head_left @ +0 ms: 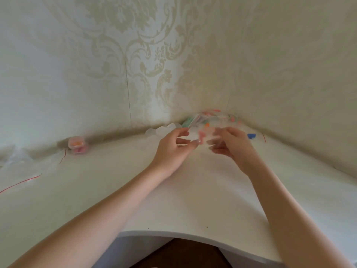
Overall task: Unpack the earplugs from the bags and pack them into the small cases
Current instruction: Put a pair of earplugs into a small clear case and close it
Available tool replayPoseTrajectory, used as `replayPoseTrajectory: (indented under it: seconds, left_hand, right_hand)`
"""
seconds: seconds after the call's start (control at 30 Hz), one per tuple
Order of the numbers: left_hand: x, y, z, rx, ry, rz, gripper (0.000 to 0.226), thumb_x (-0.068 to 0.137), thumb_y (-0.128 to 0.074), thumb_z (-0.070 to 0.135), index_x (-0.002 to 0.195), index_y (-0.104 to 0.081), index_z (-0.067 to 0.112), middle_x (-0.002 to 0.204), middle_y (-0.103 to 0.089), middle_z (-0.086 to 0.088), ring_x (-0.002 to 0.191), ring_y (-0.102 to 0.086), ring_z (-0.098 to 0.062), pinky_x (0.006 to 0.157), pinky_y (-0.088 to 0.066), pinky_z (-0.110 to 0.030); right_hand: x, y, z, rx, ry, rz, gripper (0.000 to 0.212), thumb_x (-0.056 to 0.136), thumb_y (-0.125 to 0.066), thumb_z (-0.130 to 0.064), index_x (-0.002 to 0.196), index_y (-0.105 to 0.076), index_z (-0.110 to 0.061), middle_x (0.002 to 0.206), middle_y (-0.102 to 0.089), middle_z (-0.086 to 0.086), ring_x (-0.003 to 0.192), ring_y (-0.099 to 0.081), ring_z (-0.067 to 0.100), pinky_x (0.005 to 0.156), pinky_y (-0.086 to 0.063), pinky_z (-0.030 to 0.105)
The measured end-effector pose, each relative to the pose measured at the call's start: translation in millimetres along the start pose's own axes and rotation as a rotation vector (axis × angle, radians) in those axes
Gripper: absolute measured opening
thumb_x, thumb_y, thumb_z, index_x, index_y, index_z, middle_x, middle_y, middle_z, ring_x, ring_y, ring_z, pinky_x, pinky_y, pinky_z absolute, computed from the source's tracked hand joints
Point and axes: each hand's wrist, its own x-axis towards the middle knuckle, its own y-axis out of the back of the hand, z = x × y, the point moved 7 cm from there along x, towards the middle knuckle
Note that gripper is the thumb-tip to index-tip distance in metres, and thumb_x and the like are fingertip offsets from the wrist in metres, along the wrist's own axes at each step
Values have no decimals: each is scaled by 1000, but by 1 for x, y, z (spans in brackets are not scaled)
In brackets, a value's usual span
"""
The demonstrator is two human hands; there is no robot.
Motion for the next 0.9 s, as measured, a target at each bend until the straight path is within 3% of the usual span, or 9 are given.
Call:
replayPoseTrajectory:
  seconds: [0.1,0.2,0.27,0.33,0.43,0.6,0.7,0.77,0.9]
  left_hand:
    - [1,0,-7,-179,149,-40,35,84,-70,31,112,-61,12,71,-67,0,60,-62,-12,68,-51,-20]
    - [2,9,-11,-277,175,11,11,88,-65,14,88,-68,3,65,-61,-12,45,-56,-21,49,-50,-31]
    - [4,18,-14,-321,183,92,12,91,-60,8,82,-65,1,64,-59,-13,43,-55,-23,45,-50,-32]
    - [7,25,-15,-336,174,166,13,93,-57,7,82,-62,1,63,-58,-11,41,-54,-23,41,-50,-31]
    - [7,29,-11,-331,164,214,13,93,-59,13,84,-61,3,69,-60,-10,41,-55,-20,39,-51,-31]
    - [6,0,-10,-390,282,-42,31,93,-58,33,84,-64,4,72,-65,-11,56,-61,-15,72,-58,-30]
    - [1,-6,-15,-434,285,-32,29,97,-52,21,79,-61,0,67,-61,-12,52,-61,-13,59,-57,-23]
    - [1,1,-18,-289,262,59,33,100,-46,22,74,-57,5,62,-60,-7,42,-56,-7,44,-48,-17]
    - [6,13,-8,-24,74,158,37,102,-40,25,69,-49,12,59,-62,5,36,-41,-10,37,-33,-16]
  right_hand:
    - [-15,-36,4,-43,-66,-275,39,98,-46,-37,90,-64,-4,77,-70,18,54,-64,19,52,-54,26]
    - [-14,-44,8,21,-108,-339,54,99,-35,-47,97,-66,-3,80,-70,19,56,-64,20,50,-53,27]
    - [-12,-44,7,117,-111,-354,48,98,-40,-45,106,-63,-4,88,-70,17,66,-67,21,56,-56,27]
    - [-11,-42,4,163,-61,-366,31,94,-55,-30,109,-62,-4,95,-70,16,73,-69,19,63,-57,25]
    - [-11,-40,2,50,58,-302,11,90,-61,-13,97,-67,-5,87,-70,9,69,-68,14,60,-55,21]
    - [-5,-27,-2,66,84,-108,13,95,-55,-22,91,-65,-14,66,-66,-1,49,-60,11,51,-48,20]
    - [1,-23,2,-29,141,-20,17,98,-51,-20,95,-62,-8,49,-49,-2,38,-45,7,47,-41,21]
    - [3,-23,3,-112,188,47,18,97,-51,-20,97,-61,-5,43,-41,-9,37,-36,7,42,-33,18]
    - [4,-22,3,-155,221,126,20,95,-54,-25,92,-63,-8,51,-42,-11,50,-37,11,51,-30,23]
